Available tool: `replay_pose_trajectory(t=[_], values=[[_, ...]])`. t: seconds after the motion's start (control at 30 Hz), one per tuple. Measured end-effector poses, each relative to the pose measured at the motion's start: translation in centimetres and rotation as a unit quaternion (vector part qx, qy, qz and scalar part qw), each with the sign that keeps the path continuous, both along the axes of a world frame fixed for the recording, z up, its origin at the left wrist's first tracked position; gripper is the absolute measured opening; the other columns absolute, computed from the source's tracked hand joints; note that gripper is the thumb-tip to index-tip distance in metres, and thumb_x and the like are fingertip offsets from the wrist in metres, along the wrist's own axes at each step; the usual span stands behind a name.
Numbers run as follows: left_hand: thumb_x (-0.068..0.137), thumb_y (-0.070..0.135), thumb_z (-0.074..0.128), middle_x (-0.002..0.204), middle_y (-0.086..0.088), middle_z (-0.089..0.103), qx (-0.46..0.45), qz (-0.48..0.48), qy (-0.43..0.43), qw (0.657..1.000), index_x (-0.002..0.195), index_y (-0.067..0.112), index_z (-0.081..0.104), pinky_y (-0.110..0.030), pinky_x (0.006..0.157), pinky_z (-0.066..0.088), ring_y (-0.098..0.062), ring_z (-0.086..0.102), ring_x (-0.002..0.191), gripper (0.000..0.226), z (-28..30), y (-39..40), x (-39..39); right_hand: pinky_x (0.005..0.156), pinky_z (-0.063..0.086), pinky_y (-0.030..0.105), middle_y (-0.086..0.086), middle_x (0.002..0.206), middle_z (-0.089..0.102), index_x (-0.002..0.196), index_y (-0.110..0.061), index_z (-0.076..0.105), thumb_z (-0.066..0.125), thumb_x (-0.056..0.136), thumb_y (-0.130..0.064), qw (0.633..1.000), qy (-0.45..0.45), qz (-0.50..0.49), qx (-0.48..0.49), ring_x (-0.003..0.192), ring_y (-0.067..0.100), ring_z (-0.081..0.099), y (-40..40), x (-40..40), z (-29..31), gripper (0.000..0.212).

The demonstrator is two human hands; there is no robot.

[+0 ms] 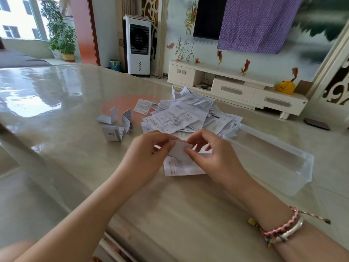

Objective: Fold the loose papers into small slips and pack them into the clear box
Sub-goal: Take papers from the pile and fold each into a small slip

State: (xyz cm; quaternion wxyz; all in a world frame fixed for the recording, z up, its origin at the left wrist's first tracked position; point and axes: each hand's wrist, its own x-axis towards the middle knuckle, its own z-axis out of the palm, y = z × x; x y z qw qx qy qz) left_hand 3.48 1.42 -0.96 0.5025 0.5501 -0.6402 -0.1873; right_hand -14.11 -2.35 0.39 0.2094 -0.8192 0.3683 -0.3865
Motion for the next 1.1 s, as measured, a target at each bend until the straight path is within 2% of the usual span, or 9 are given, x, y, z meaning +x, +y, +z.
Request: replay_pose_trajectory(t=[0.13, 0.2, 0.3, 0.4, 0.53, 0.67, 0.77, 0.9, 1.1], values=[[0.086, 0.008, 0.064, 0.071, 0.014, 0.065, -0.026, 0.126, -0.033, 0.991, 0.085, 0.028, 0.069, -0.007, 0.06, 0.042, 0.001, 0.058, 0.067, 0.021, 0.7, 0.1, 1.9, 0.072, 0.04, 0.007, -0.012, 0.092, 0.063, 0.096, -0.025, 0.055, 0.071, 0.084, -0.02, 0.999, 0.029, -0.022, 0.017, 0.086, 0.003, 0.057, -0.2, 0.0, -0.3, 0.021], [0.086, 0.008, 0.062, 0.068, 0.012, 0.062, -0.04, 0.19, -0.049, 0.98, 0.084, 0.024, 0.062, -0.007, 0.056, 0.04, -0.001, 0.058, 0.064, 0.016, 1.0, 0.3, 3.0, 0.076, 0.038, 0.006, -0.014, 0.099, 0.058, 0.097, -0.027, 0.053, 0.071, 0.084, -0.02, 0.996, 0.087, -0.032, 0.019, 0.092, 0.001, 0.053, -0.5, 0.1, -0.6, 0.023], [0.086, 0.006, 0.057, 0.074, 0.007, 0.062, -0.025, 0.244, -0.064, 0.967, 0.082, 0.02, 0.057, -0.026, 0.061, 0.045, -0.011, 0.06, 0.065, 0.015, 0.8, 0.2, 4.7, 0.087, 0.033, 0.013, -0.011, 0.11, 0.052, 0.1, -0.026, 0.057, 0.069, 0.085, -0.02, 0.987, 0.155, -0.047, -0.017, 0.107, 0.007, 0.046, -0.9, 0.5, -0.8, 0.02], [0.085, 0.004, 0.056, 0.082, 0.007, 0.057, 0.01, 0.245, -0.1, 0.964, 0.081, 0.02, 0.057, -0.029, 0.06, 0.043, -0.017, 0.057, 0.067, 0.017, -0.2, 0.0, 5.7, 0.098, 0.026, 0.019, -0.011, 0.127, 0.048, 0.108, -0.026, 0.062, 0.063, 0.09, -0.029, 0.981, 0.182, -0.054, -0.024, 0.123, 0.009, 0.038, -1.2, 0.6, -0.5, 0.018], [0.087, 0.002, 0.055, 0.096, 0.004, 0.047, 0.038, 0.234, -0.12, 0.964, 0.081, 0.02, 0.062, -0.039, 0.077, 0.049, -0.025, 0.054, 0.081, 0.02, -1.2, -0.4, 6.6, 0.112, 0.015, 0.029, -0.011, 0.152, 0.031, 0.118, -0.036, 0.06, 0.039, 0.087, -0.064, 0.975, 0.222, -0.015, 0.026, 0.141, 0.008, 0.02, -1.3, 0.9, 0.2, 0.047], [0.09, 0.008, 0.055, 0.105, 0.002, 0.043, 0.059, 0.229, -0.143, 0.961, 0.09, 0.015, 0.065, -0.044, 0.085, 0.048, -0.027, 0.052, 0.096, 0.013, -1.4, -1.2, 7.3, 0.119, 0.004, 0.033, -0.009, 0.159, 0.018, 0.125, -0.041, 0.055, 0.019, 0.085, -0.077, 0.967, 0.253, 0.0, 0.037, 0.146, 0.005, 0.003, -1.5, 1.7, 0.5, 0.065], [0.095, 0.023, 0.053, 0.117, 0.0, 0.042, 0.072, 0.231, -0.17, 0.955, 0.098, 0.017, 0.066, -0.04, 0.083, 0.046, -0.027, 0.054, 0.099, 0.014, -1.3, -1.5, 7.3, 0.117, -0.001, 0.031, -0.004, 0.161, 0.013, 0.134, -0.034, 0.052, 0.014, 0.093, -0.067, 0.945, 0.327, -0.009, -0.011, 0.147, 0.008, -0.003, -1.6, 2.5, 0.6, 0.065], [0.095, 0.036, 0.053, 0.126, 0.004, 0.04, 0.067, 0.225, -0.197, 0.952, 0.1, 0.021, 0.063, -0.034, 0.077, 0.042, -0.027, 0.057, 0.099, 0.019, -1.0, -1.5, 7.1, 0.117, -0.003, 0.034, -0.002, 0.162, 0.009, 0.141, -0.028, 0.044, 0.016, 0.098, -0.054, 0.924, 0.383, -0.004, 0.002, 0.148, 0.013, -0.004, -2.4, 3.8, 0.8, 0.057], [0.093, 0.047, 0.052, 0.139, 0.011, 0.034, 0.05, 0.184, -0.239, 0.952, 0.111, 0.024, 0.056, -0.031, 0.07, 0.039, -0.025, 0.06, 0.097, 0.029, -0.8, -0.6, 6.5, 0.117, 0.003, 0.032, -0.003, 0.158, 0.023, 0.146, -0.018, 0.037, 0.018, 0.102, -0.048, 0.926, 0.378, -0.005, 0.02, 0.147, 0.013, 0.009, -3.6, 4.2, 0.9, 0.056]])
